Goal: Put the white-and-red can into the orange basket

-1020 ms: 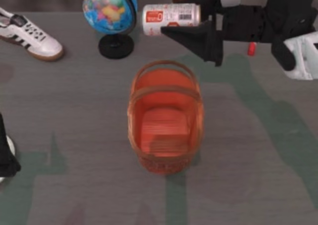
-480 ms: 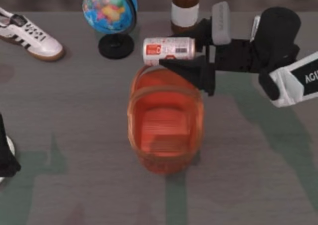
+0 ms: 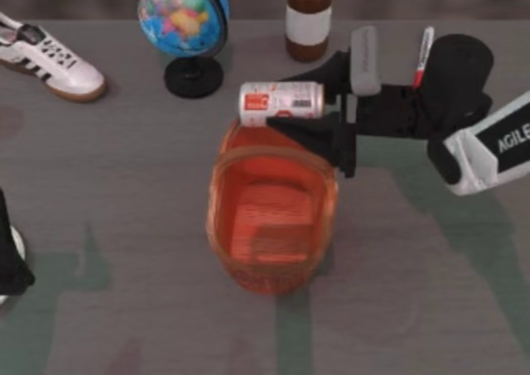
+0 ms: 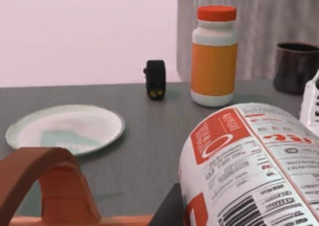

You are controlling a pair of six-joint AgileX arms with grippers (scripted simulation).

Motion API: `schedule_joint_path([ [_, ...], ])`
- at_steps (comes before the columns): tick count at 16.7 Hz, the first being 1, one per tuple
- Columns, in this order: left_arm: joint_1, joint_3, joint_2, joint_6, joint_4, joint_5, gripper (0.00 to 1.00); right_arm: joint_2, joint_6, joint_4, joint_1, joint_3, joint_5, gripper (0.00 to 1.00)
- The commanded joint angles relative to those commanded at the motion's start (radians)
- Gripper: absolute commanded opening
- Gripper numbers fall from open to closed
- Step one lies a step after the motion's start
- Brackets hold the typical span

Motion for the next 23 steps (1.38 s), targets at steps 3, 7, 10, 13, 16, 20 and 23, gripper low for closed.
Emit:
schedule_joint_path([
  [3, 0.0, 0.0, 0.0, 0.0, 0.0, 0.0, 1.0, 0.0, 0.0, 0.0, 0.0, 0.0, 0.0, 0.3],
  [7, 0.0, 0.0, 0.0, 0.0, 0.0, 0.0, 1.0, 0.0, 0.0, 0.0, 0.0, 0.0, 0.0, 0.6],
  [10, 0.0, 0.0, 0.0, 0.0, 0.0, 0.0, 1.0, 0.0, 0.0, 0.0, 0.0, 0.0, 0.0, 0.83],
  [13, 0.0, 0.0, 0.0, 0.0, 0.0, 0.0, 1.0, 0.0, 0.0, 0.0, 0.0, 0.0, 0.0, 1.0],
  [16, 0.0, 0.0, 0.0, 0.0, 0.0, 0.0, 1.0, 0.0, 0.0, 0.0, 0.0, 0.0, 0.0, 1.0],
  [20, 0.0, 0.0, 0.0, 0.0, 0.0, 0.0, 1.0, 0.0, 0.0, 0.0, 0.0, 0.0, 0.0, 1.0],
  [23, -0.004, 0.008, 0.01, 0.006, -0.009, 0.001, 1.0, -0.01, -0.001, -0.005, -0.005, -0.005, 0.004, 1.0],
])
